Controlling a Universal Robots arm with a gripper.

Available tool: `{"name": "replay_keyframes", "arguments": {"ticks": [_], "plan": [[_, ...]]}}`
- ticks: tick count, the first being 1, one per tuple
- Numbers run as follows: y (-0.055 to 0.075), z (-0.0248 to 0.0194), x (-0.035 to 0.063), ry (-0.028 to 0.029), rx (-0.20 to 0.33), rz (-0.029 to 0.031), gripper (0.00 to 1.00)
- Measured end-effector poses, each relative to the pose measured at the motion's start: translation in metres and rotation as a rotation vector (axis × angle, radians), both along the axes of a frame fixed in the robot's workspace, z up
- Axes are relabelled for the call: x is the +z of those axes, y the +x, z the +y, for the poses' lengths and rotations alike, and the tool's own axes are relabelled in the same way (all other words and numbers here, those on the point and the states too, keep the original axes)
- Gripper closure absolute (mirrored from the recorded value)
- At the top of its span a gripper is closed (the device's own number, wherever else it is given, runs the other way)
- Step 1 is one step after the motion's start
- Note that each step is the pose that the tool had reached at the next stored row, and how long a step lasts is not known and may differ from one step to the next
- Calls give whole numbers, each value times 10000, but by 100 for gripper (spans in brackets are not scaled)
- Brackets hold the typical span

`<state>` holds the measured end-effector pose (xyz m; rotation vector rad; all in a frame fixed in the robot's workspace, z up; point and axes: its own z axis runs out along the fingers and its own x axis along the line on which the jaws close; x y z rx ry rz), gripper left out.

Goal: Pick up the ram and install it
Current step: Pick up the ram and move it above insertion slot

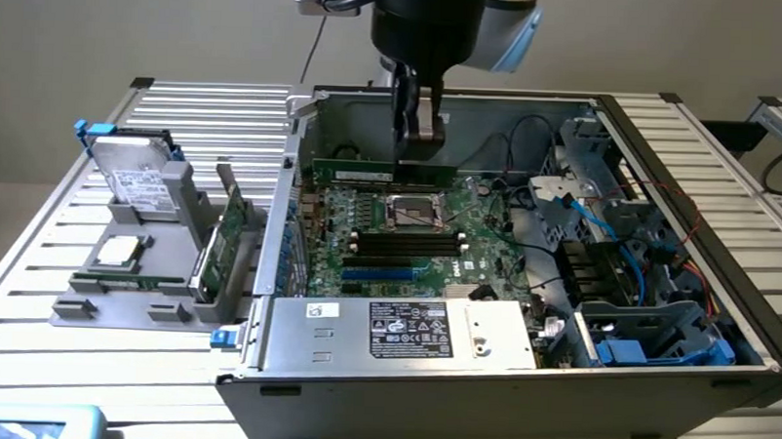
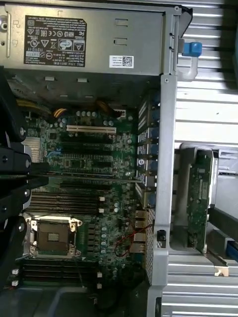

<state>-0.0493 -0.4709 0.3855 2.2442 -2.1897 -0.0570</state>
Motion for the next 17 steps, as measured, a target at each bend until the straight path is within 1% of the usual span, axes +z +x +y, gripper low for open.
{"name": "replay_keyframes", "arguments": {"ticks": [3, 8, 10, 11, 17], "plan": [[96, 85, -39, -51, 0, 0, 86], [277, 235, -105, -115, 0, 0, 86], [305, 298, -129, -144, -2, -1, 86], [305, 309, -137, -160, 0, -4, 86], [306, 313, -141, -164, 0, -5, 86]]}}
